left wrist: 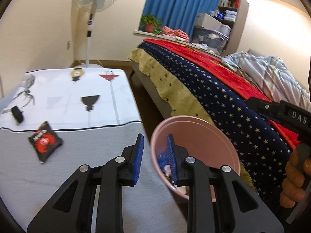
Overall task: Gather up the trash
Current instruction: 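Open the left tool over the pink bin while the right tool opens too, then move both open tools back over the snack packet and black foam strap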
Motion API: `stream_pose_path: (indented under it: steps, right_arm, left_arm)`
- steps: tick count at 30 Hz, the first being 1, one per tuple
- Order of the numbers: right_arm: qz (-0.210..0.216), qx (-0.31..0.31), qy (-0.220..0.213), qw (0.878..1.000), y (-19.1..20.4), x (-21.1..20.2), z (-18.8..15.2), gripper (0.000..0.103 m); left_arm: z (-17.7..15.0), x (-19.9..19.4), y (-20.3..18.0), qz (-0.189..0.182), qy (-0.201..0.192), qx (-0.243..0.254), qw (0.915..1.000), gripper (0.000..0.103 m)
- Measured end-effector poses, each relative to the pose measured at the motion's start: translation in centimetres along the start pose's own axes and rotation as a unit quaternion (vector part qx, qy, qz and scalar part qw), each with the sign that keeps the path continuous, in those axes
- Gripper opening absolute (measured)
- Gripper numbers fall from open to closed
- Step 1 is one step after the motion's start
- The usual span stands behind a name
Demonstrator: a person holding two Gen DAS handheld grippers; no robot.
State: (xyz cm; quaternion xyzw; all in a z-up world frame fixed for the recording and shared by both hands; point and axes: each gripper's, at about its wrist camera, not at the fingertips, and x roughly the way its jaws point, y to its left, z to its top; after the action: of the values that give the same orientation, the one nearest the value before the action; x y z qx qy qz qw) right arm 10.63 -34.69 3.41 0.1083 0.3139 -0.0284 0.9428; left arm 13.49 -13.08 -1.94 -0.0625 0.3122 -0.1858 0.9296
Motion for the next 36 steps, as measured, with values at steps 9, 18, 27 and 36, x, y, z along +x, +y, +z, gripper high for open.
stream_pose_path:
  steps: [9,18,27,36]
  right_arm:
    - [0.063,-0.051,-0.002,0.997,6.6,1.2,-0.5,0.06]
    - [0.123,-0.074,0.018,0.989,13.3,4.7,-2.1,0.058]
    - [0.15,-0.091,0.026,0.984,18.0,6.4,-2.8,0.058]
    - [0.152,-0.097,0.043,0.983,19.3,9.0,-4.4,0.058]
  left_arm:
    - [0.0,-3.6,6.9,0.084,-0.031,-0.048,0.9948,0.025]
    - [0.4,-6.6,13.6,0.169,-0.05,-0.095,0.9797,0.025]
    - [2.7,-7.9,17.3,0.207,-0.055,-0.088,0.9729,0.025]
    - [6.2,-7.9,22.3,0.188,-0.054,-0.087,0.9769,0.025]
